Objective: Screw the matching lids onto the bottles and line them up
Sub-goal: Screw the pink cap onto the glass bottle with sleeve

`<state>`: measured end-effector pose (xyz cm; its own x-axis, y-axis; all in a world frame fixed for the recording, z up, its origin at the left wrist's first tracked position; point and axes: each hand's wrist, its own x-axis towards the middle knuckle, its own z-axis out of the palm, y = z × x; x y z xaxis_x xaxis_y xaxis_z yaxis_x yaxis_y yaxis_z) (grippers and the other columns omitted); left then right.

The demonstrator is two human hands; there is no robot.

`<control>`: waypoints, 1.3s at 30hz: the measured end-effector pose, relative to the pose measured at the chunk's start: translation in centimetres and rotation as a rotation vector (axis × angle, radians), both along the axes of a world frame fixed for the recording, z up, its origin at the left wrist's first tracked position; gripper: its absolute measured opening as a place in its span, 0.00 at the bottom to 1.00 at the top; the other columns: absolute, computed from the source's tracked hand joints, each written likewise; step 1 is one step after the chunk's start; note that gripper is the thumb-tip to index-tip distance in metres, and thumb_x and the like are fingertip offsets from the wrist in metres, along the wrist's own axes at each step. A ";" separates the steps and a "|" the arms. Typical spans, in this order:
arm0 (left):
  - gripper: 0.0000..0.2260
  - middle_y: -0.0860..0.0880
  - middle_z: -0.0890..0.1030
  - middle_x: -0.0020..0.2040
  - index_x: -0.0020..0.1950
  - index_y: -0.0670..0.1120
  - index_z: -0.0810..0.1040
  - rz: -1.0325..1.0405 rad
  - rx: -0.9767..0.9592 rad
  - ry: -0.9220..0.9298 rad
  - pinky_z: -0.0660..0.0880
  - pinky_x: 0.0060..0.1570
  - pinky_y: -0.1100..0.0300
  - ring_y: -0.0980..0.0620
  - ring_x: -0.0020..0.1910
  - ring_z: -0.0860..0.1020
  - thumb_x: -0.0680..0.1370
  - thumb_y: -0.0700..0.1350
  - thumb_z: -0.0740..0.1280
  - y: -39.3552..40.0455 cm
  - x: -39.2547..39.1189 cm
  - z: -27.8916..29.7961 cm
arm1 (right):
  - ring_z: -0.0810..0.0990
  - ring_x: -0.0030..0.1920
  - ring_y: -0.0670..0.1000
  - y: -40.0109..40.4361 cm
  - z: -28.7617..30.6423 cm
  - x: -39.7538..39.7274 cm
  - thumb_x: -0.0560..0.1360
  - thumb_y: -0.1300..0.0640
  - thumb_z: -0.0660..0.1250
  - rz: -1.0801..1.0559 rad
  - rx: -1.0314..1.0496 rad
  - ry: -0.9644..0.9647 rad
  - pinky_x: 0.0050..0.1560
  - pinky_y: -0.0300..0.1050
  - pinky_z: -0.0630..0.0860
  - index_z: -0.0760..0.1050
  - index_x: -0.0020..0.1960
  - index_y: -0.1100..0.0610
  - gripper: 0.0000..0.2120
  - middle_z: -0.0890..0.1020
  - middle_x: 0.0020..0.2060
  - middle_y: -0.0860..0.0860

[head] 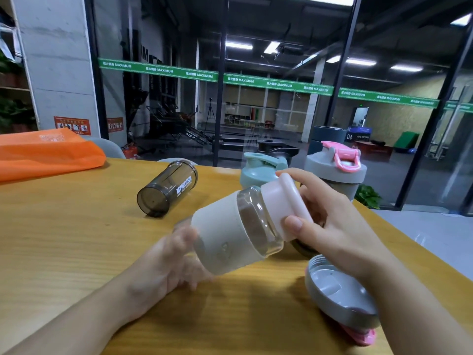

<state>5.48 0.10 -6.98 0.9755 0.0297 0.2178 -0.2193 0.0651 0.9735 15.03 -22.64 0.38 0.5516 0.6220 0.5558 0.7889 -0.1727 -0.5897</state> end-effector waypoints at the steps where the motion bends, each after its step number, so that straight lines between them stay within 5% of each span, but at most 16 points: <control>1: 0.42 0.38 0.75 0.41 0.54 0.44 0.76 -0.038 -0.013 -0.020 0.70 0.34 0.62 0.46 0.35 0.73 0.50 0.70 0.75 -0.2 0.1 0.1 | 0.75 0.35 0.42 0.0 0.0 0.0 0.63 0.38 0.64 -0.002 0.021 0.006 0.35 0.31 0.69 0.70 0.59 0.36 0.24 0.78 0.36 0.39; 5: 0.34 0.50 0.81 0.59 0.58 0.57 0.79 -0.092 0.091 -0.107 0.78 0.51 0.57 0.51 0.58 0.79 0.55 0.67 0.76 -0.7 0.1 0.6 | 0.80 0.47 0.42 0.0 0.3 -0.1 0.64 0.36 0.63 -0.014 0.102 0.034 0.44 0.35 0.73 0.72 0.62 0.37 0.26 0.81 0.46 0.37; 10: 0.45 0.60 0.81 0.57 0.61 0.53 0.74 0.100 0.244 -0.102 0.75 0.48 0.68 0.59 0.57 0.79 0.50 0.75 0.70 -0.2 0.5 0.5 | 0.78 0.57 0.39 0.4 0.5 -0.6 0.63 0.38 0.66 0.001 0.163 0.065 0.53 0.40 0.76 0.71 0.61 0.35 0.26 0.80 0.55 0.34; 14: 0.43 0.57 0.84 0.52 0.59 0.57 0.76 0.240 0.390 -0.118 0.76 0.54 0.45 0.47 0.53 0.80 0.50 0.78 0.66 0.5 1.5 -0.4 | 0.78 0.58 0.38 1.1 0.5 -0.8 0.62 0.40 0.69 0.005 0.239 0.097 0.55 0.41 0.77 0.72 0.57 0.33 0.23 0.79 0.55 0.32; 19: 0.46 0.68 0.81 0.50 0.63 0.55 0.72 0.408 0.400 -0.145 0.72 0.53 0.68 0.70 0.52 0.77 0.56 0.82 0.53 1.0 1.6 -0.8 | 0.78 0.57 0.38 1.6 0.1 -0.8 0.60 0.39 0.70 -0.078 0.289 0.083 0.53 0.39 0.78 0.70 0.66 0.41 0.34 0.79 0.57 0.36; 21: 0.37 0.62 0.81 0.53 0.62 0.57 0.72 0.568 0.397 -0.160 0.69 0.52 0.69 0.66 0.56 0.75 0.64 0.78 0.52 1.2 1.6 -0.9 | 0.78 0.58 0.39 1.6 0.0 -0.8 0.59 0.39 0.71 -0.104 0.281 0.086 0.54 0.40 0.78 0.70 0.68 0.44 0.38 0.79 0.58 0.38; 24: 0.21 0.54 0.74 0.59 0.65 0.52 0.71 0.899 0.583 -0.165 0.65 0.56 0.62 0.51 0.61 0.71 0.73 0.58 0.63 1.4 2.4 -1.3 | 0.78 0.58 0.40 1.6 -0.2 -0.7 0.59 0.38 0.73 -0.124 0.259 0.109 0.55 0.41 0.78 0.70 0.67 0.43 0.38 0.79 0.58 0.38; 27: 0.30 0.45 0.61 0.71 0.73 0.50 0.62 1.066 0.821 -0.091 0.61 0.65 0.52 0.45 0.70 0.61 0.73 0.48 0.69 1.7 3.3 -1.6 | 0.78 0.56 0.37 2.4 0.5 -1.0 0.62 0.41 0.77 -0.121 0.224 0.119 0.53 0.37 0.78 0.69 0.66 0.41 0.35 0.79 0.56 0.37; 32: 0.39 0.44 0.41 0.76 0.76 0.57 0.46 1.008 1.078 0.070 0.52 0.71 0.45 0.42 0.76 0.42 0.73 0.57 0.68 2.5 4.9 -1.9 | 0.74 0.58 0.37 5.0 3.1 -1.7 0.66 0.43 0.74 -0.141 0.073 0.033 0.55 0.35 0.72 0.70 0.68 0.46 0.32 0.75 0.60 0.38; 35: 0.47 0.42 0.39 0.76 0.77 0.56 0.43 1.000 1.091 0.130 0.53 0.70 0.43 0.39 0.76 0.42 0.68 0.58 0.72 3.0 5.8 -2.1 | 0.77 0.47 0.43 7.1 4.6 -2.5 0.67 0.41 0.72 -0.116 -0.008 -0.033 0.42 0.40 0.71 0.77 0.56 0.51 0.22 0.80 0.48 0.42; 39: 0.47 0.39 0.36 0.76 0.76 0.57 0.40 1.024 0.939 0.231 0.51 0.71 0.43 0.36 0.75 0.42 0.70 0.50 0.72 4.6 6.7 -1.8 | 0.75 0.38 0.47 10.3 5.5 -2.6 0.68 0.41 0.71 -0.172 -0.060 -0.069 0.35 0.42 0.69 0.73 0.42 0.53 0.16 0.78 0.38 0.47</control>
<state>12.19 4.74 -8.75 0.6263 0.6732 0.3930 0.3951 -0.7088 0.5844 12.48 -12.37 5.87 0.6147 0.5550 0.5605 0.7828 -0.3415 -0.5202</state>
